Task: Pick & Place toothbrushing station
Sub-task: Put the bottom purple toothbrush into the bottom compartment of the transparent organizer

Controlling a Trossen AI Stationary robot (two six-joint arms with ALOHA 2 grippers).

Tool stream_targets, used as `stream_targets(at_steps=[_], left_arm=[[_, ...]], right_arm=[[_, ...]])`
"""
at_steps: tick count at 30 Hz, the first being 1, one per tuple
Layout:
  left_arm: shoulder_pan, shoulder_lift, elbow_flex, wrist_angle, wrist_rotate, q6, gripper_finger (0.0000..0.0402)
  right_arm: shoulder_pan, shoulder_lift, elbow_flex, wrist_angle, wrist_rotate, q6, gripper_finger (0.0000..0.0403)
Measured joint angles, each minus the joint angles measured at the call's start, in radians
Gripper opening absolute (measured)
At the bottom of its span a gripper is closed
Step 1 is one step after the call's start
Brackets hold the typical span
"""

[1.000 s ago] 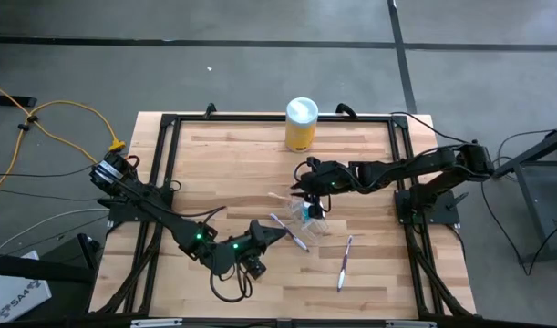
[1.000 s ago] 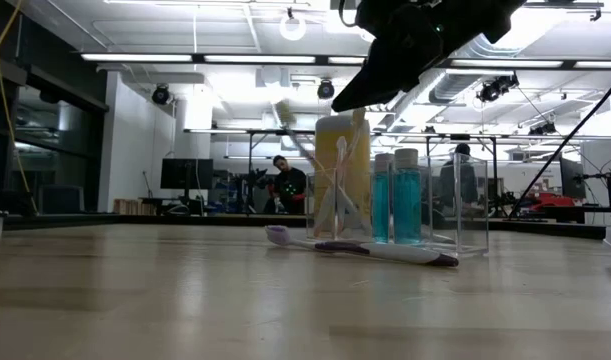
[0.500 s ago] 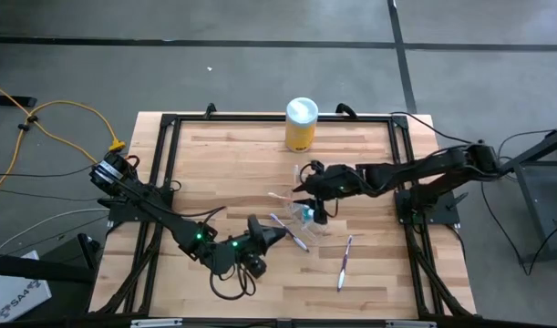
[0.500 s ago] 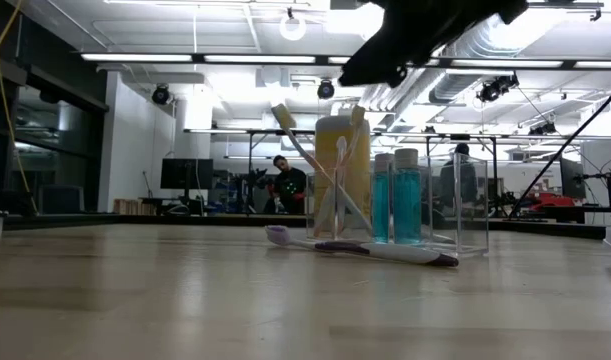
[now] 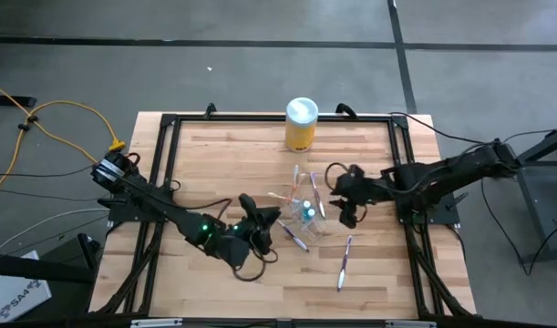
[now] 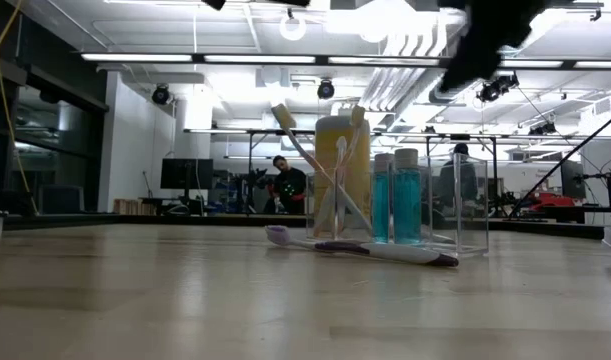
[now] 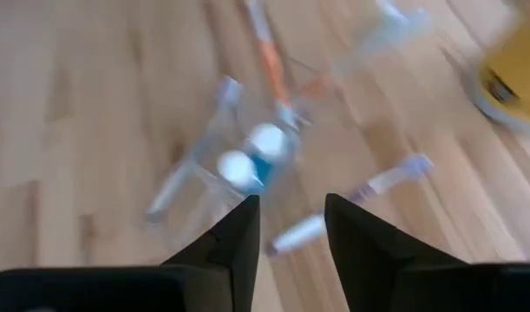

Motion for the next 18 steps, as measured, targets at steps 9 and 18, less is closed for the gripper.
stream_targets(at_steps=[9, 18], left_arm=[[0.061, 0.0, 0.0, -0.29, 0.18, -0.389, 0.0059], [0.072, 0.0, 0.0, -0.452, 0.405, -0.503, 0.0059]], right_arm=[[-0.006, 0.011, 0.002, -0.224, 0.06, 0.208, 0.0106], [0.081, 0.011, 0.0, -0.316, -0.06, 0.454, 0.0105]])
